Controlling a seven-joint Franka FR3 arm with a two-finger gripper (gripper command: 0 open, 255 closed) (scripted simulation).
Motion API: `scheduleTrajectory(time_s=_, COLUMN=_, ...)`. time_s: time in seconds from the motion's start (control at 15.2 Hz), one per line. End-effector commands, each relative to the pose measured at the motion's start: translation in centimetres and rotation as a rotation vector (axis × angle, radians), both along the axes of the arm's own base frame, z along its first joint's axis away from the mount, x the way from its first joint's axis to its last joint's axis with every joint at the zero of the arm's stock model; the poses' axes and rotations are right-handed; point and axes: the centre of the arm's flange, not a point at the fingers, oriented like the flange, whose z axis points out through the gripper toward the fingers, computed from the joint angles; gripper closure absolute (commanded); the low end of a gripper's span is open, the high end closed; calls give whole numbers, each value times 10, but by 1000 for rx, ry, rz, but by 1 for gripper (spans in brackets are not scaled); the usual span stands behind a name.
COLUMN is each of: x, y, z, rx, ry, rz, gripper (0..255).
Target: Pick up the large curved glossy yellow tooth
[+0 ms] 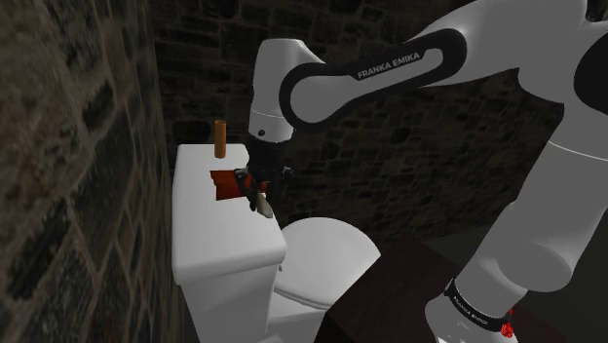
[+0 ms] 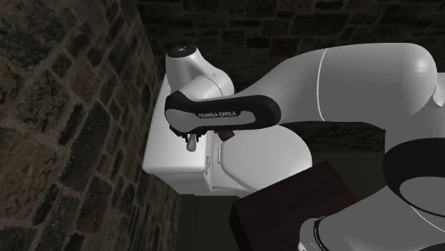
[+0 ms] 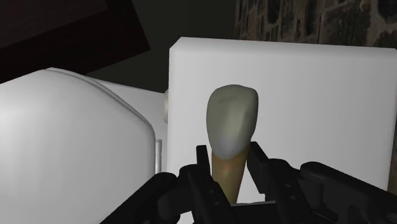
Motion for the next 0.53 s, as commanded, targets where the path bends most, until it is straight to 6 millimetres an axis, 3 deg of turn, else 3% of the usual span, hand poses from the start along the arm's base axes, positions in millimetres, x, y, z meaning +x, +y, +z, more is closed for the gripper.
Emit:
scheduleTrajectory(time_s=0.0, x=-1, y=1, z=10, rx=0, ry=0, rz=0, gripper=255)
scheduleTrajectory(time_s=0.33, x=-1, y=1, z=36, rx=0, ry=0, rz=0, gripper=255)
scheduleTrajectory(time_s=0.46, x=-1, y=1, z=37, rx=0, ry=0, rz=0, gripper=255)
